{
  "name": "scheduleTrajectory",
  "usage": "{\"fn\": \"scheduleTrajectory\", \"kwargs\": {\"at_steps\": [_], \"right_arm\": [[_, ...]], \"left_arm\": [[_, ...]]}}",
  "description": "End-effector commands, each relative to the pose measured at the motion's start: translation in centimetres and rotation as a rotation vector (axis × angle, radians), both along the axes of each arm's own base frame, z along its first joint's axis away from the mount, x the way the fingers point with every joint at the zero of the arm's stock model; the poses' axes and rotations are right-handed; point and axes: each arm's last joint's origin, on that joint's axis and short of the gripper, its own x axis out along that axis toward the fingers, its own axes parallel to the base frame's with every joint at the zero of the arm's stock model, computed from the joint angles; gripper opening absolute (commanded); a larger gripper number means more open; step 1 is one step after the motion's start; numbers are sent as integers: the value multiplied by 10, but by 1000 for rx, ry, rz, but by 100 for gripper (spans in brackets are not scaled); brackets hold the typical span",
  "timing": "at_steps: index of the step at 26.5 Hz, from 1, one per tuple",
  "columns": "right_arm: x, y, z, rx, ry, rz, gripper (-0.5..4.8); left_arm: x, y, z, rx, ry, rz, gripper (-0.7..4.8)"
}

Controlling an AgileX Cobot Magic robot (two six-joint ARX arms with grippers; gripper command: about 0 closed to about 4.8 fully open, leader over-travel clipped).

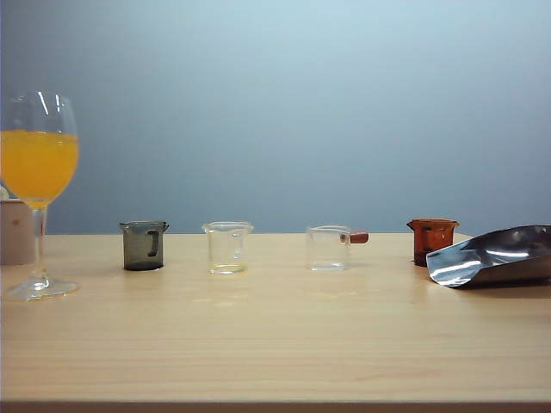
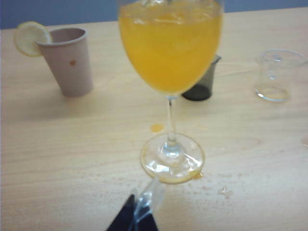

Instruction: Pick up the third measuring cup from the left, pour the pineapple juice inside into the goblet, and finally put the measuring cup back in its original place.

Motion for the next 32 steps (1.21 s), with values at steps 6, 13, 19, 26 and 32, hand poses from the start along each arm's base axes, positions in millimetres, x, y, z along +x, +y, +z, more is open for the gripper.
{"fn": "scheduleTrajectory", "kwargs": {"at_steps": [6,13,19,26,32], "right_arm": [[-3,-1,2,1,-23,-9,5],[-20,-2,14,13,-142,-10,5],[-30,-5,27,24,-284,-30,5],[-35,-6,31,28,-344,-38,5],[-34,-6,31,28,-337,-38,5]], "left_arm": [[0,0,0,1,-3,4,-3],[0,0,0,1,-2,4,-3],[0,5,0,16,-10,169,-3],[1,5,10,-101,-112,179,-3],[2,6,12,-68,-126,153,-3]]}}
